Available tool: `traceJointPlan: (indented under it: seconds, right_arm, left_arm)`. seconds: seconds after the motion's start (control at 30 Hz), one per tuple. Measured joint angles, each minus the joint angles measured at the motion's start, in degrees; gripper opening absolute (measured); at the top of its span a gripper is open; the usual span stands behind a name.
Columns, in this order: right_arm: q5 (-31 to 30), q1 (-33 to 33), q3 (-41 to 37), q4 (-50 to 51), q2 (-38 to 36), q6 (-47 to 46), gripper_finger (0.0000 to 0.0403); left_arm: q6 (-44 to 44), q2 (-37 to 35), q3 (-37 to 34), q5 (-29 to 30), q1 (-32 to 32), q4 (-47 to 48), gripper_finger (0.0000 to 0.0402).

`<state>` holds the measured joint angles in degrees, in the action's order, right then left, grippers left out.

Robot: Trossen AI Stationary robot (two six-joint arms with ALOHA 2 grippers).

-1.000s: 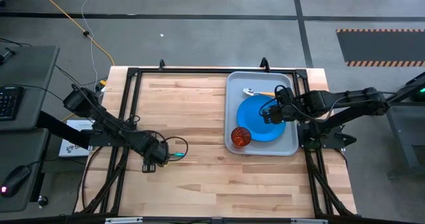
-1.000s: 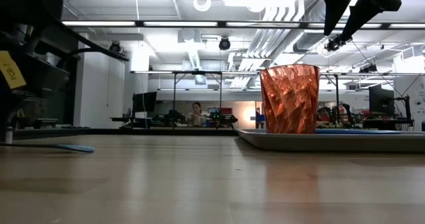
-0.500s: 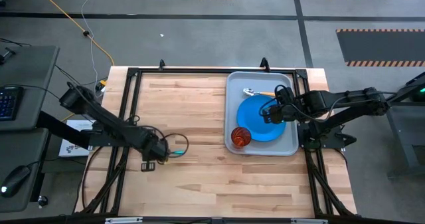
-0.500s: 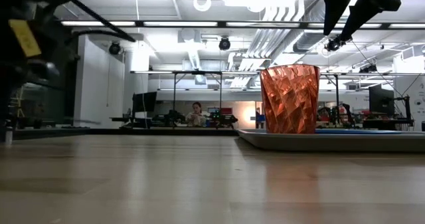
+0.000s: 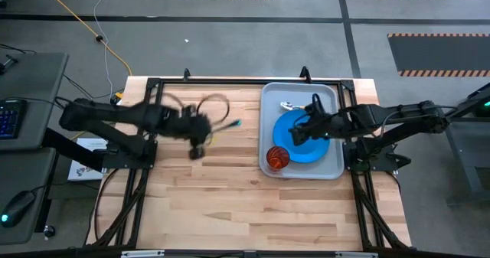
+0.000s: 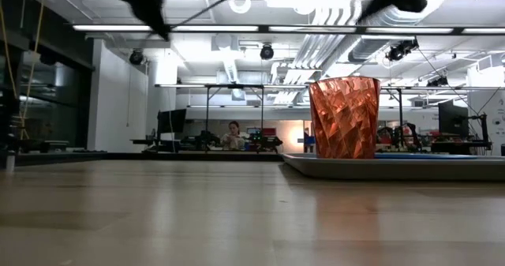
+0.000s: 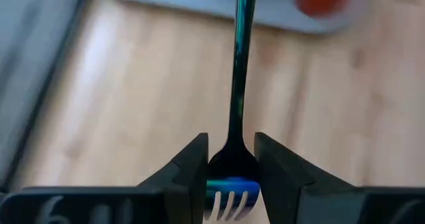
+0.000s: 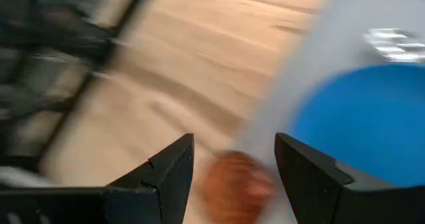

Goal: Pick and place plate/cup/fork/spoon on tray
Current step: Put the blue fork to the right of the yellow spoon on the gray serving tray

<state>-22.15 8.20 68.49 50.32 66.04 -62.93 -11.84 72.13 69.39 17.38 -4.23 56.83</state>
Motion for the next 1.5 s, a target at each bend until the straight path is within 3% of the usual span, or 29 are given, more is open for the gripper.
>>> traceJointPlan:
  seconds: [0.13,0.3,0.6,1.0,1.5]
  right_arm:
    - [2.81,-1.96,0.04,-12.88,0.55,-0.17,0.0201]
    - [1.22,-5.52,0.11,-25.09,2.61,-1.33,0.0201]
    - [0.79,-11.32,0.07,-23.71,7.04,0.10,0.0201]
    - [4.43,-13.11,0.02,-23.60,9.49,1.93,0.0195]
    - [3.87,-13.42,0.06,-23.20,9.29,3.88,0.0012]
  left_arm:
    - [11.69,5.11,5.00,4.88,6.30,-4.25,0.0096]
    - [21.19,14.26,11.55,10.01,10.55,-4.81,0.0097]
    - [23.03,22.95,18.12,4.46,11.55,-6.56,0.0098]
    - [22.25,23.70,18.16,3.35,11.32,-7.37,0.0098]
    - [21.95,23.70,18.14,2.67,11.34,-7.24,0.0099]
